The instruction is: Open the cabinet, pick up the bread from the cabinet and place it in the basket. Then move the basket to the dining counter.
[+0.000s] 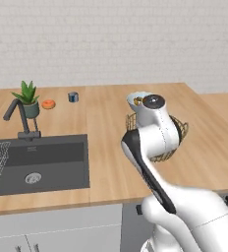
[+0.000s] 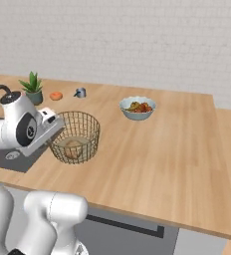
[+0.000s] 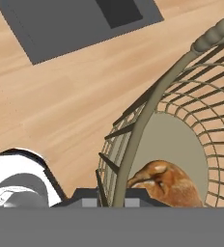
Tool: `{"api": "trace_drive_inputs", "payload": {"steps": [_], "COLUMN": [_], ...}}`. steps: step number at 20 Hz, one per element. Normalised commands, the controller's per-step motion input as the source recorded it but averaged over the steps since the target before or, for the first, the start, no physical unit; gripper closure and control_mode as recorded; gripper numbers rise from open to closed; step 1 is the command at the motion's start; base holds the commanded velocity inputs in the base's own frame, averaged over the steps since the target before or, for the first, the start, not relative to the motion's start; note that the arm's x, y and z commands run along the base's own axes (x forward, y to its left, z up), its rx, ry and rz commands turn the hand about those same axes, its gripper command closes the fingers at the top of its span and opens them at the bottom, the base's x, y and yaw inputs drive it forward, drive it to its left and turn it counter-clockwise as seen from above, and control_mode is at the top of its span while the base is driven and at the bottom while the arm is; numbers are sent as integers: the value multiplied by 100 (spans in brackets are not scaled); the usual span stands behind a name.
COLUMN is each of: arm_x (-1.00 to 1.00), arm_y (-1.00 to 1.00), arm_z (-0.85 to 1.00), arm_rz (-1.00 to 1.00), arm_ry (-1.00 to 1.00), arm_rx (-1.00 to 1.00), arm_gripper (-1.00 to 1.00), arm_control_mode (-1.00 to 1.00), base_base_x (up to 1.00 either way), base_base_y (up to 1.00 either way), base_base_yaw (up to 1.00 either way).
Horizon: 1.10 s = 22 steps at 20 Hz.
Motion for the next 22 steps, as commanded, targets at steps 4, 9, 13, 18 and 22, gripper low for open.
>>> {"api": "trace_drive_inputs", "payload": {"steps": [4,9,13,18,22], "arm_x": [100,100,100,100,98], "arm_y": [0,-1,-1,5,2], "arm_z": [-31,-2,-3,-1,-30], "arm_rz": [1,12,21,10,1], "arm_ry": [2,15,3,0,0], "arm_rx": [0,0,2,0,0], "arm_gripper": [100,100,100,100,100], "arm_control_mode": [-100,-100,-100,-100,-100], "base_base_x": [0,0,0,0,0], "base_base_y": [0,0,0,0,0], "base_base_yaw": [0,0,0,0,0]}}
